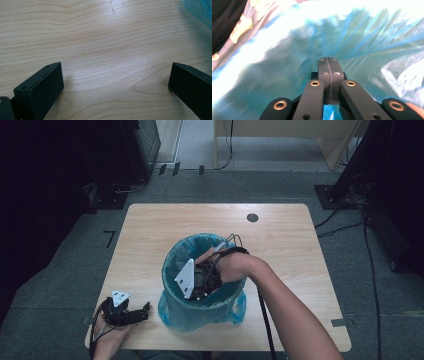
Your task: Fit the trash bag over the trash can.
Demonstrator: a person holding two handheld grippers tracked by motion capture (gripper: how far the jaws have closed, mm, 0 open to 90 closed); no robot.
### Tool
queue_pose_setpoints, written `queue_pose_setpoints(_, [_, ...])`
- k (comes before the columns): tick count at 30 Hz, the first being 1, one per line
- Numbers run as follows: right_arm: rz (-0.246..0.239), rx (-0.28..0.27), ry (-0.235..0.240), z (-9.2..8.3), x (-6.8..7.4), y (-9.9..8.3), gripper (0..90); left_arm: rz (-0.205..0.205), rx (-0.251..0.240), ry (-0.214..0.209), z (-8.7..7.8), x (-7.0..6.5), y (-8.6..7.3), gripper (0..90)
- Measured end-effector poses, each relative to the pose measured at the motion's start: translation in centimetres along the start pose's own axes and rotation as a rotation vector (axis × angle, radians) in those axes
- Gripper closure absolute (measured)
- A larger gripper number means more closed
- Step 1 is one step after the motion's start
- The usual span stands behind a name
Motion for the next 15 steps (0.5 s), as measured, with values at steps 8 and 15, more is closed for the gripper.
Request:
queue_pose_setpoints(8, [0.012,0.071,0.035,1.2,1.4,-2.3,90.0,-0.001,-0.001,0.000,0.0,0.0,0.0,0.0])
queue_pose_setpoints(15, [-0.003,0.076,0.030,0.7,1.3,-1.8,90.0,-0.002,0.000,0.000,0.0,0.0,0.0,0.0])
Point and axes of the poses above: each handheld gripper's, and its own axes: z roughly forward along the jaws, y roughly out of its top, x roughly to its left, the point moved 3 cm from there along z, roughly forward along the jaws, and after that the axes turned 10 degrees about y, right-handed, at the moved point
